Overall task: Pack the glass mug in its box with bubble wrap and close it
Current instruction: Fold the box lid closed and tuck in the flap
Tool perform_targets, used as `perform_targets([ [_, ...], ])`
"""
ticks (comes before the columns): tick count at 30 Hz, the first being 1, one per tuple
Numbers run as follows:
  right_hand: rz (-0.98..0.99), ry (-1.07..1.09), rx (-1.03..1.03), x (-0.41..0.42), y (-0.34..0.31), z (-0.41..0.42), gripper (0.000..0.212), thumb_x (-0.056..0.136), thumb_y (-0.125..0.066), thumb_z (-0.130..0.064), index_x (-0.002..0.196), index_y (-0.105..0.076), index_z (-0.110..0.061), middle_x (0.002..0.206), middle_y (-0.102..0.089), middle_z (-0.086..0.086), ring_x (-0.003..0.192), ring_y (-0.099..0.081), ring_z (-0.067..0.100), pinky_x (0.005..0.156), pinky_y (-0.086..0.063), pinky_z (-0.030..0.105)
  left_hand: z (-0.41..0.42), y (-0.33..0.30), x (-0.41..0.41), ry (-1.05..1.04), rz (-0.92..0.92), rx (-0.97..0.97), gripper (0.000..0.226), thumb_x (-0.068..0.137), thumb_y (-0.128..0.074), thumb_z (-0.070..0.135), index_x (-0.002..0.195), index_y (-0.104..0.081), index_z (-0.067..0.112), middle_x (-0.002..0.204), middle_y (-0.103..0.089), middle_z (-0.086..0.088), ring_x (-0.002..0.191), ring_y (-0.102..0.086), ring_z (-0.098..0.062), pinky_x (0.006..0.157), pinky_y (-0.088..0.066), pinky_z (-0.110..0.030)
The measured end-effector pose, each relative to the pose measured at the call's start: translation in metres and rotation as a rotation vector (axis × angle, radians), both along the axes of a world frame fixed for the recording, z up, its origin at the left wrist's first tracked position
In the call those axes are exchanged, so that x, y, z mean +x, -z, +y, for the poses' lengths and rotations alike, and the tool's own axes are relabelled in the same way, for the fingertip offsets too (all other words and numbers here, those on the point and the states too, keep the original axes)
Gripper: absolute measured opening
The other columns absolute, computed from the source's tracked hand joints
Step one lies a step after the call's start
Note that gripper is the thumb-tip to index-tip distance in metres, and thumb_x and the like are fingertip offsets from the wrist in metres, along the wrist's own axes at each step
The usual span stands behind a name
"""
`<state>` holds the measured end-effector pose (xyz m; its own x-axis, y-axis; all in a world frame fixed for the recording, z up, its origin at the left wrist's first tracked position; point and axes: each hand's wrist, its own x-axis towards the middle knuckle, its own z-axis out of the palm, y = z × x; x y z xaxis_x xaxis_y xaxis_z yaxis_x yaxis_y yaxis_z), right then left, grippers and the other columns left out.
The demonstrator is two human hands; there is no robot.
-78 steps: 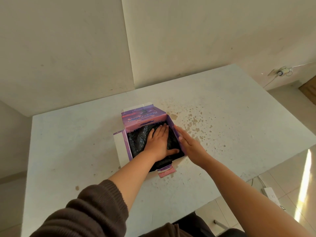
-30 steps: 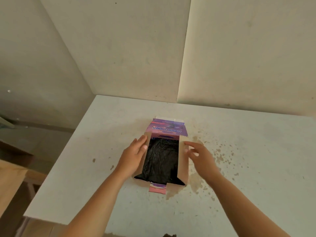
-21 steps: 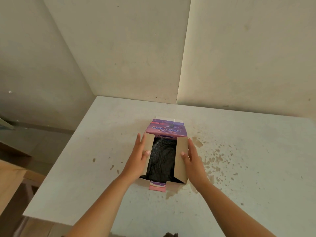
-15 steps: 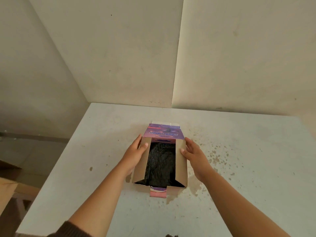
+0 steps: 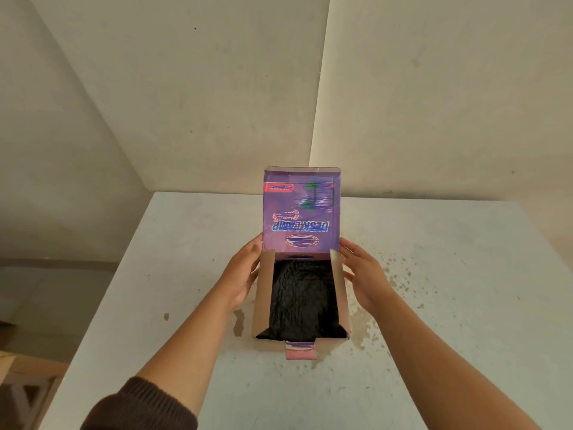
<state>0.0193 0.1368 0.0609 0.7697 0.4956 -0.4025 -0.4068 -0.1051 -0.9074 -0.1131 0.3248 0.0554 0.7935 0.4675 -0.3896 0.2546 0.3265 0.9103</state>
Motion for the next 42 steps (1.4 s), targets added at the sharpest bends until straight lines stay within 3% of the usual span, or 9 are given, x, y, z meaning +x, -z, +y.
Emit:
perform_targets([
  [9,-0.009,-0.029,0.054,-0.018,0.002,-0.015,0.035,0.1,-0.031,-0.04,0.119,-0.058,-0.03,0.129,-0.058,-0.01,0.121,-0.051,0.013,0.109,-0.034,0.042,-0.011,-0.013,-0.021,0.128,-0.031,-0.037,0.04,0.095,-0.023,0.055,0.12,-0.051,0.04,0.127,-0.057,0.01,0.12,-0.05,-0.006,0.102,-0.037,-0.03],
  [14,-0.075,-0.132,0.021,-0.037,-0.002,-0.027,0.072,0.081,-0.024,-0.075,0.133,-0.047,-0.031,0.144,-0.043,-0.01,0.132,-0.039,0.016,0.114,-0.026,0.043,-0.015,-0.013,-0.032,0.144,-0.067,-0.053,0.042,0.094,-0.02,0.059,0.123,-0.047,0.047,0.127,-0.054,0.018,0.126,-0.044,-0.007,0.107,-0.032,-0.032],
  [17,-0.049,-0.065,0.066,-0.038,-0.009,-0.03,0.068,0.081,-0.033,-0.069,0.138,-0.038,-0.03,0.145,-0.04,-0.007,0.131,-0.04,0.021,0.112,-0.029,0.047,-0.016,-0.016,-0.037,0.117,-0.081,-0.052,0.035,0.093,-0.024,0.06,0.12,-0.044,0.049,0.131,-0.046,0.02,0.133,-0.034,-0.011,0.114,-0.024,-0.041],
  [20,-0.164,-0.155,-0.058,-0.041,-0.012,-0.029,0.027,0.098,-0.044,-0.025,0.123,-0.054,-0.03,0.138,-0.047,-0.006,0.13,-0.041,0.019,0.111,-0.032,0.044,-0.022,-0.025,-0.039,0.064,-0.095,0.033,0.022,0.096,-0.029,0.054,0.113,-0.045,0.051,0.131,-0.04,0.026,0.135,-0.026,-0.008,0.111,-0.024,-0.045],
  [24,-0.468,-0.362,-0.401,-0.047,0.005,-0.031,0.049,0.092,-0.034,0.007,0.121,-0.061,-0.021,0.151,-0.029,-0.009,0.138,-0.025,0.015,0.112,-0.026,0.038,-0.022,-0.035,-0.039,-0.072,-0.139,-0.054,0.033,0.093,-0.029,0.059,0.108,-0.053,0.041,0.152,-0.027,0.006,0.142,-0.021,-0.018,0.11,-0.02,-0.059],
  [28,-0.203,-0.105,-0.115,-0.052,-0.004,-0.037,0.036,0.096,-0.037,-0.005,0.111,-0.065,-0.022,0.14,-0.048,-0.004,0.128,-0.044,0.018,0.104,-0.04,0.039,-0.021,-0.044,-0.041,-0.018,-0.081,-0.074,0.041,0.078,-0.047,0.072,0.081,-0.058,0.032,0.15,-0.031,-0.005,0.14,-0.024,-0.027,0.109,-0.018,-0.063],
  [32,-0.005,-0.087,0.068,-0.036,-0.017,-0.053,0.045,0.093,-0.041,-0.054,0.13,-0.05,-0.032,0.13,-0.056,-0.001,0.118,-0.054,0.023,0.098,-0.046,0.047,-0.023,-0.034,-0.044,0.042,-0.042,-0.039,0.046,0.071,-0.068,0.054,0.107,-0.056,0.028,0.134,-0.047,-0.002,0.134,-0.036,-0.022,0.112,-0.025,-0.051],
  [36,-0.17,-0.324,-0.042,-0.038,-0.024,-0.062,0.038,0.088,-0.052,-0.047,0.125,-0.056,-0.037,0.13,-0.053,-0.011,0.12,-0.051,0.012,0.101,-0.045,0.038,-0.036,-0.024,-0.053,-0.016,-0.039,0.071,0.046,0.088,-0.062,0.032,0.131,-0.049,0.026,0.138,-0.043,0.01,0.126,-0.036,-0.006,0.101,-0.026,-0.028],
  [42,-0.282,-0.399,-0.082,-0.058,-0.017,-0.079,0.052,0.077,-0.069,-0.036,0.126,-0.056,-0.03,0.125,-0.056,-0.016,0.109,-0.057,0.0,0.088,-0.048,0.022,-0.052,-0.013,-0.066,-0.083,0.024,0.299,0.041,0.086,-0.061,0.038,0.124,-0.053,0.024,0.134,-0.052,0.0,0.127,-0.045,-0.012,0.103,-0.034,-0.025],
])
